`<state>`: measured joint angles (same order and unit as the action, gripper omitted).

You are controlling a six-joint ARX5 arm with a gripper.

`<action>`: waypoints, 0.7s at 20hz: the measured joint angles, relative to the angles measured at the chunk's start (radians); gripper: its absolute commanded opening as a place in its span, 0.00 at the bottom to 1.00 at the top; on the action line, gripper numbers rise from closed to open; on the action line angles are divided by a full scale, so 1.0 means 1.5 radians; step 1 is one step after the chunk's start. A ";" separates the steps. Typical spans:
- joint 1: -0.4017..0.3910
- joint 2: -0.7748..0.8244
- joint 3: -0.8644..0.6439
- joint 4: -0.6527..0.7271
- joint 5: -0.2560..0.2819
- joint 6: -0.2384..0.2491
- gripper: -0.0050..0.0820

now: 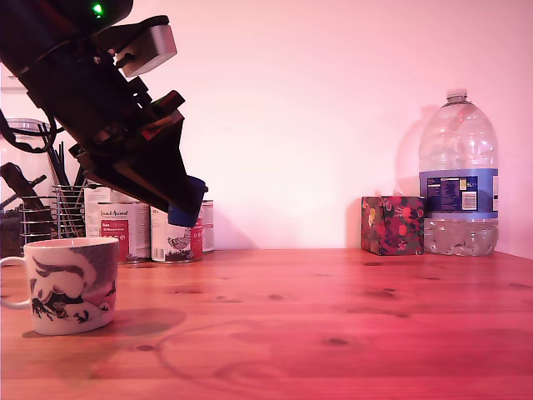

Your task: Pick up the coffee capsules from the table one by one and drop them inside the nearest coffee cup

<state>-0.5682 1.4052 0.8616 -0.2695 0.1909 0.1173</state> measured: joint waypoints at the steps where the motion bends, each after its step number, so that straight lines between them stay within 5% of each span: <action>1: 0.000 0.000 0.000 0.001 -0.002 -0.002 0.29; 14: -0.001 0.000 -0.001 0.026 0.005 -0.006 0.29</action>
<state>-0.5690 1.4052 0.8604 -0.2306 0.1989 0.1089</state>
